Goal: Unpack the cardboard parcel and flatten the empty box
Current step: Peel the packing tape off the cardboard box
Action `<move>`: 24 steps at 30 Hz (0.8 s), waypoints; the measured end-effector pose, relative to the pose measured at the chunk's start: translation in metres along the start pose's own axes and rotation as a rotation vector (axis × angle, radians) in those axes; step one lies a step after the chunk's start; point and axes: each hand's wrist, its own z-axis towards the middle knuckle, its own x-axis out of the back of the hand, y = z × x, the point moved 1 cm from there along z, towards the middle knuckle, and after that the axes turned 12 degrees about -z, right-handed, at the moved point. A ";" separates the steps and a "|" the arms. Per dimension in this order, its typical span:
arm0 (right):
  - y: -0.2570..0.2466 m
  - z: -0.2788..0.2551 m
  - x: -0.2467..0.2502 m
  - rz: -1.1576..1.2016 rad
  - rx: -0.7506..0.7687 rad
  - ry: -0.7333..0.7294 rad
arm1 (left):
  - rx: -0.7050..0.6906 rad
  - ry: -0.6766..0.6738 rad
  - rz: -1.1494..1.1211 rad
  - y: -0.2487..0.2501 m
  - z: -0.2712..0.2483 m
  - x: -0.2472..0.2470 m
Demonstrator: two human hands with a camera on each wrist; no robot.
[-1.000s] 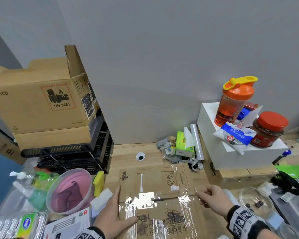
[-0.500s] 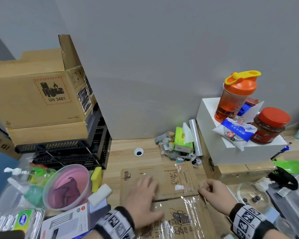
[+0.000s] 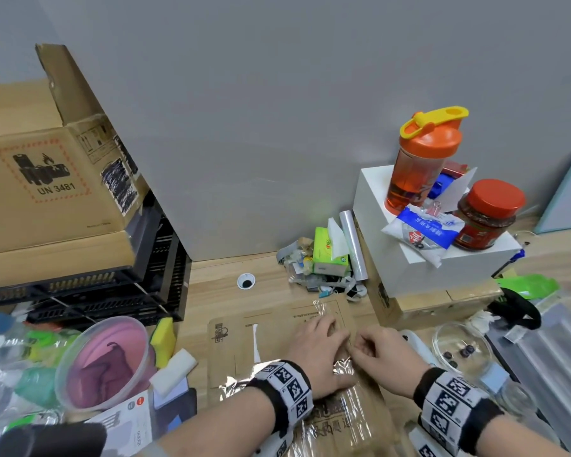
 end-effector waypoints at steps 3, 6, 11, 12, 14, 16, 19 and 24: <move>-0.005 0.003 0.002 0.024 0.017 -0.015 | -0.012 0.018 -0.022 -0.001 0.000 -0.001; -0.007 0.005 0.003 0.062 0.011 -0.039 | -0.022 0.040 -0.047 -0.004 -0.001 -0.006; -0.006 0.005 0.004 0.112 -0.007 -0.038 | -0.016 0.065 -0.062 -0.007 0.000 -0.010; -0.005 0.005 0.003 0.125 -0.022 -0.030 | -0.012 0.066 -0.060 -0.007 0.000 -0.010; 0.000 0.008 0.001 0.153 -0.071 -0.007 | -0.005 0.059 -0.057 -0.006 -0.001 -0.008; 0.007 0.012 0.000 0.198 -0.151 -0.007 | -0.005 0.057 -0.053 -0.003 -0.002 -0.006; 0.016 0.014 0.002 0.247 -0.223 -0.062 | 0.028 0.119 -0.066 0.006 -0.002 -0.008; 0.023 0.009 0.003 0.176 -0.225 -0.090 | 0.063 0.194 -0.018 0.015 0.006 -0.016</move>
